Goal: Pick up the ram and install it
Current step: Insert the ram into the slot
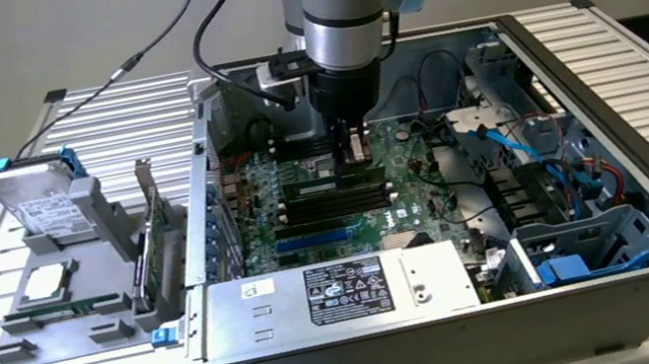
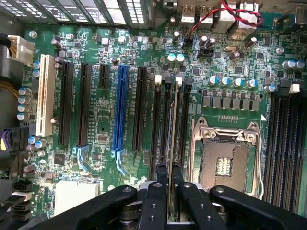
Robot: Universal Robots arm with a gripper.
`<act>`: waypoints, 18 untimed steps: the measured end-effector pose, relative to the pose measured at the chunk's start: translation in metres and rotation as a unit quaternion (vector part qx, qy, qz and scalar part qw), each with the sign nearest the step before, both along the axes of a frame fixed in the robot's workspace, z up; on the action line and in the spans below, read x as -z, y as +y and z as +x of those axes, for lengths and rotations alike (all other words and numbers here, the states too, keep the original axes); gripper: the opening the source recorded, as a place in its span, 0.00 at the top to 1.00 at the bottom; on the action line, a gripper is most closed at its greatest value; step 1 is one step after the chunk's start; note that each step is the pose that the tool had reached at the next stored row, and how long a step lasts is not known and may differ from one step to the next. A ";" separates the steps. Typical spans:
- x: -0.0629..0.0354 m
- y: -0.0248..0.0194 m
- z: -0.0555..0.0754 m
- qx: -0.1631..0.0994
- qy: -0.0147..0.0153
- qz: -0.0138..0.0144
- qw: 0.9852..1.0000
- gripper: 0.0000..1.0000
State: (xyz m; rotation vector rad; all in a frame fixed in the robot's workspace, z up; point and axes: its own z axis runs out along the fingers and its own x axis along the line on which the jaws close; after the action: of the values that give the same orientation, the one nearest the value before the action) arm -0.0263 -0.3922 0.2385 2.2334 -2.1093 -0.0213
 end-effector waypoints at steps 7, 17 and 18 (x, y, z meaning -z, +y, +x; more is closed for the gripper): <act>0.0048 -0.0001 -0.002 0.000 -0.001 -0.011 1.000 0.86; 0.0072 -0.0001 -0.002 0.000 -0.005 -0.035 0.999 0.86; 0.0072 -0.0001 -0.002 0.000 -0.005 -0.036 0.999 0.86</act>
State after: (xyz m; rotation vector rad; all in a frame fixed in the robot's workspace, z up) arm -0.0279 -0.3924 0.2313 2.1972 -2.0794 0.0641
